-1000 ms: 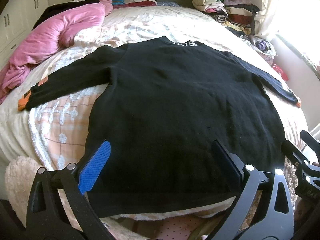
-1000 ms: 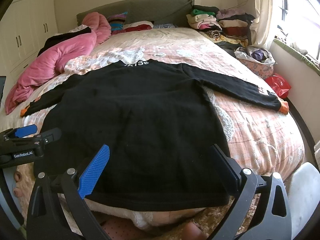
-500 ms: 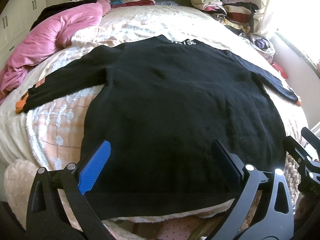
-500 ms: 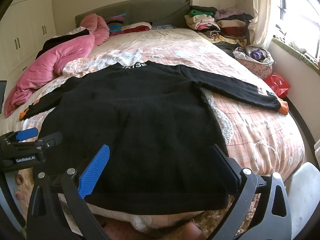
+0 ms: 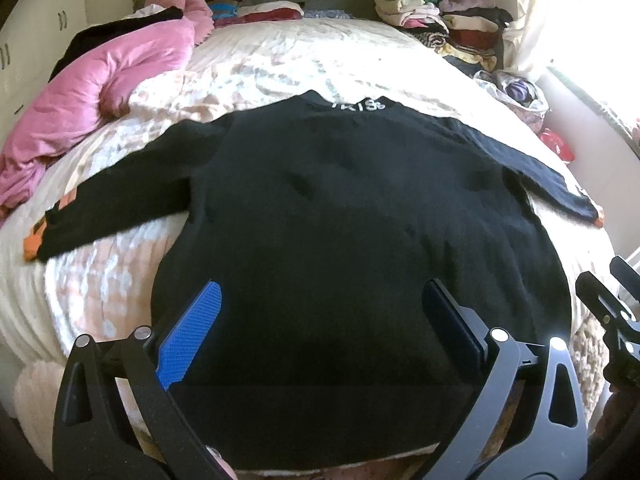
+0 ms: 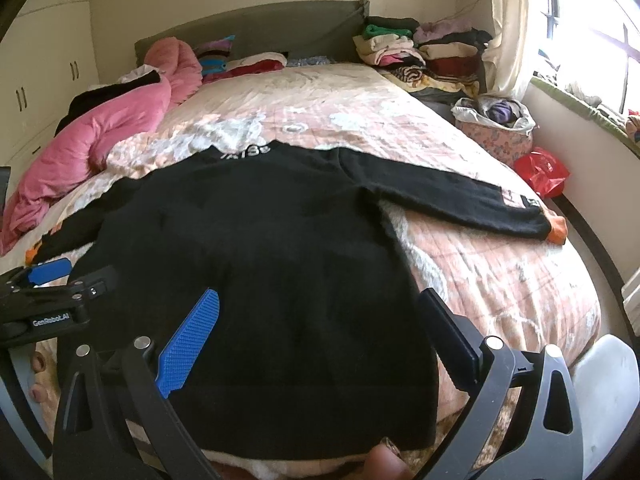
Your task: Fold small clothes
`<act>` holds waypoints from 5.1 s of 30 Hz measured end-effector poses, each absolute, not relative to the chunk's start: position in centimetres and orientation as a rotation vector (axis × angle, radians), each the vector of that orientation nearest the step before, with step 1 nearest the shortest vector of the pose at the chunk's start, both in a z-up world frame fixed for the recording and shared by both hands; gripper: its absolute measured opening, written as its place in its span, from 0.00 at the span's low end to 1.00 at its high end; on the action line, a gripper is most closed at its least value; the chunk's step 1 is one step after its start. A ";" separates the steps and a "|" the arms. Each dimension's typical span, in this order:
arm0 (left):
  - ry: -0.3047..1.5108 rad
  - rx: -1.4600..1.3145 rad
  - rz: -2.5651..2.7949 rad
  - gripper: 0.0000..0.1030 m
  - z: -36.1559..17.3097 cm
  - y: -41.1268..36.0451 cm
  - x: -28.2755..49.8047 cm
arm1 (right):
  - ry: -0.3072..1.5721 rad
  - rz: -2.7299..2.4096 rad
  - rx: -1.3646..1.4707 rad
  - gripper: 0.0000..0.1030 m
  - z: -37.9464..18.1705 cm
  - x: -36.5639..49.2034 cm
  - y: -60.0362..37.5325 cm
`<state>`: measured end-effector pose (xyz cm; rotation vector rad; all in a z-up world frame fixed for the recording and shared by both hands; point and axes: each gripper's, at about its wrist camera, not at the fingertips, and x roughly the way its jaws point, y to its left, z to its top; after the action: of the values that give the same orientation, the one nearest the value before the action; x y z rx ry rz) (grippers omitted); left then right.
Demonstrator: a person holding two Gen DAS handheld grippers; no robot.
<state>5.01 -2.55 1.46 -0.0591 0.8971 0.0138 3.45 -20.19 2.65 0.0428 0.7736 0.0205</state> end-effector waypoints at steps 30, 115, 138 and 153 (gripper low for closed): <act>0.903 -0.022 -0.006 0.92 3.8 -5.2 17.3 | 0.757 -0.025 0.121 0.96 4.9 14.3 -23.5; 0.930 -0.486 -0.234 0.92 4.4 7.2 22.6 | 0.647 0.207 0.277 0.10 5.0 23.1 -19.1; 1.010 -0.725 -0.303 0.92 -1.9 11.5 22.3 | 0.800 0.471 0.160 0.48 0.1 20.8 -8.5; 1.063 -0.520 -0.311 0.41 -4.0 6.1 21.8 | 0.797 0.333 0.294 0.50 0.1 18.0 -16.1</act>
<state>21.83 6.14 -3.99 -0.5203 1.0631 -0.3110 18.02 -16.14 0.07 0.2937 0.7966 0.3327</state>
